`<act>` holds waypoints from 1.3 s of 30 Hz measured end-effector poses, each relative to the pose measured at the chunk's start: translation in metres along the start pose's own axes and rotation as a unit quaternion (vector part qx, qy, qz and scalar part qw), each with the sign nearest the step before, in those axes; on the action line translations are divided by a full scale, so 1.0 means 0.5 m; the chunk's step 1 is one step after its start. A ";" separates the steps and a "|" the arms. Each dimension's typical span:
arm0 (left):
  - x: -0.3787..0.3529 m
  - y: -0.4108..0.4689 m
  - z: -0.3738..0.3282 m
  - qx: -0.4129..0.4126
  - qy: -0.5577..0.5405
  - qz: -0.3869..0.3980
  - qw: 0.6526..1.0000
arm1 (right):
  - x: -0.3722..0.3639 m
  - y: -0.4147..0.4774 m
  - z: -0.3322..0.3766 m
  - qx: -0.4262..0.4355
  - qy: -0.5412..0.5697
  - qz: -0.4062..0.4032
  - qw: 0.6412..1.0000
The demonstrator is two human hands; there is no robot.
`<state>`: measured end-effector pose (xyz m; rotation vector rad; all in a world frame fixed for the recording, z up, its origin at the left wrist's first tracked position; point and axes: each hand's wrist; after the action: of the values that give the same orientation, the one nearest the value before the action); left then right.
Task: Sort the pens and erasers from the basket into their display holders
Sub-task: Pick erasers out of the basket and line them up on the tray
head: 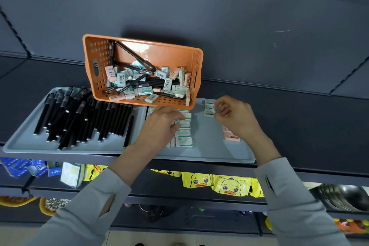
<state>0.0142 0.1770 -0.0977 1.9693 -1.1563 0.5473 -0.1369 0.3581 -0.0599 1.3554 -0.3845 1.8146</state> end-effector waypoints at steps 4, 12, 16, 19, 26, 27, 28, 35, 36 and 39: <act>0.001 -0.001 0.001 0.001 -0.003 0.001 1.000 | -0.004 0.005 0.010 0.036 0.003 0.026 0.999; -0.001 -0.001 0.005 -0.005 0.003 0.000 1.000 | -0.034 0.003 0.011 0.098 -0.105 0.070 0.987; 0.000 0.001 0.007 -0.011 0.006 0.005 1.000 | -0.025 0.007 0.007 0.100 -0.071 0.050 0.991; 0.012 -0.001 0.006 -0.021 -0.005 -0.007 1.000 | -0.005 0.016 0.016 0.101 -0.026 -0.039 0.994; 0.092 0.010 0.053 0.032 0.066 -0.131 0.989 | -0.025 0.051 0.137 0.228 -0.056 -0.047 0.971; 0.104 0.017 0.065 0.038 0.077 -0.129 0.988 | -0.037 0.060 0.157 0.239 -0.103 -0.034 0.965; 0.114 0.026 0.076 0.041 0.085 -0.120 0.988 | -0.048 0.069 0.175 0.241 -0.158 -0.018 0.957; 0.107 0.107 0.090 0.103 0.179 0.007 0.978 | -0.089 0.113 0.257 0.169 -0.372 0.033 0.912; 0.106 0.113 0.094 0.108 0.179 0.017 0.978 | -0.093 0.120 0.256 0.159 -0.365 0.029 0.917; 0.119 0.121 0.113 0.097 0.142 0.035 0.985 | -0.102 0.141 0.248 0.126 -0.302 -0.015 0.945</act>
<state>-0.0097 0.0827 -0.0671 1.9372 -1.0260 0.9756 -0.1051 0.2109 -0.0439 2.0871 -0.4523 1.4232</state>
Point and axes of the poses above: each hand's wrist, its own y-axis towards the middle knuckle, its own x-axis out of the back of the hand, z = x × y, and after that the axes turned 12 degrees about -y, right-handed
